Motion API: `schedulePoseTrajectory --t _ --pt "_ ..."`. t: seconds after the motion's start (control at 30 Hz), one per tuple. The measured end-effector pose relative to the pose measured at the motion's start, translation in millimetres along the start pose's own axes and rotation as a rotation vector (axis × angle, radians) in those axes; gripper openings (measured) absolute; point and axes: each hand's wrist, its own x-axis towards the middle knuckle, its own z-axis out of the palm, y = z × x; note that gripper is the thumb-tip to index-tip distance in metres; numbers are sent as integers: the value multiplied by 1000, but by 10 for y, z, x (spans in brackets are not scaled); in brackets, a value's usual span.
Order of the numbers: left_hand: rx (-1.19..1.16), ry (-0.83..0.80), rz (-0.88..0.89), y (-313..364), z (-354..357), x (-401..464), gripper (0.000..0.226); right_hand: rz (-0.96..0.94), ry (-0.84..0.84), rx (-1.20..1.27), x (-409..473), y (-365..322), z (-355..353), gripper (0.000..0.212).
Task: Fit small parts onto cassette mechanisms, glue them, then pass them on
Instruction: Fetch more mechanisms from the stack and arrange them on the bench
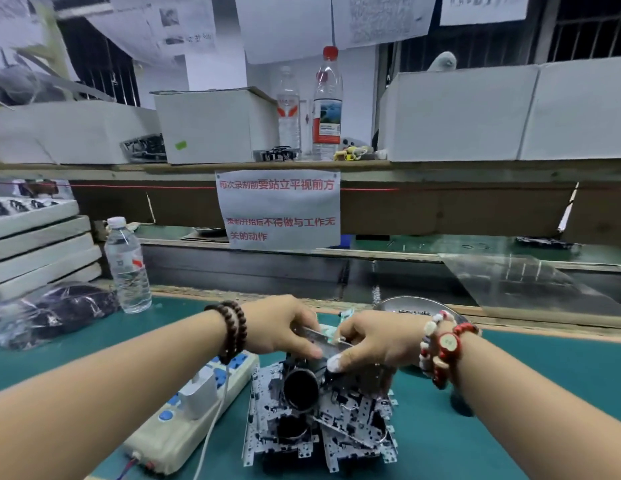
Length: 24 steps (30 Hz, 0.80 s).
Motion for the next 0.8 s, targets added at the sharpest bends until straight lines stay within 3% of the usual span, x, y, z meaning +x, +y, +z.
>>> schedulePoseTrajectory --t 0.27,0.4,0.57,0.7,0.8 --pt "-293 -34 -114 -389 65 -128 21 45 -167 95 464 -64 -24 18" --pt "-530 30 -198 -526 142 -206 20 31 -69 52 700 -100 -134 20" --pt "-1061 185 -354 -572 441 -262 24 -65 83 -78 994 -116 -155 20" --pt "-701 344 -352 -704 560 -257 21 -17 -31 -68 1249 -92 -29 28" --pt "-668 310 -442 -765 531 -311 15 -24 -81 -169 1404 -131 58 38"
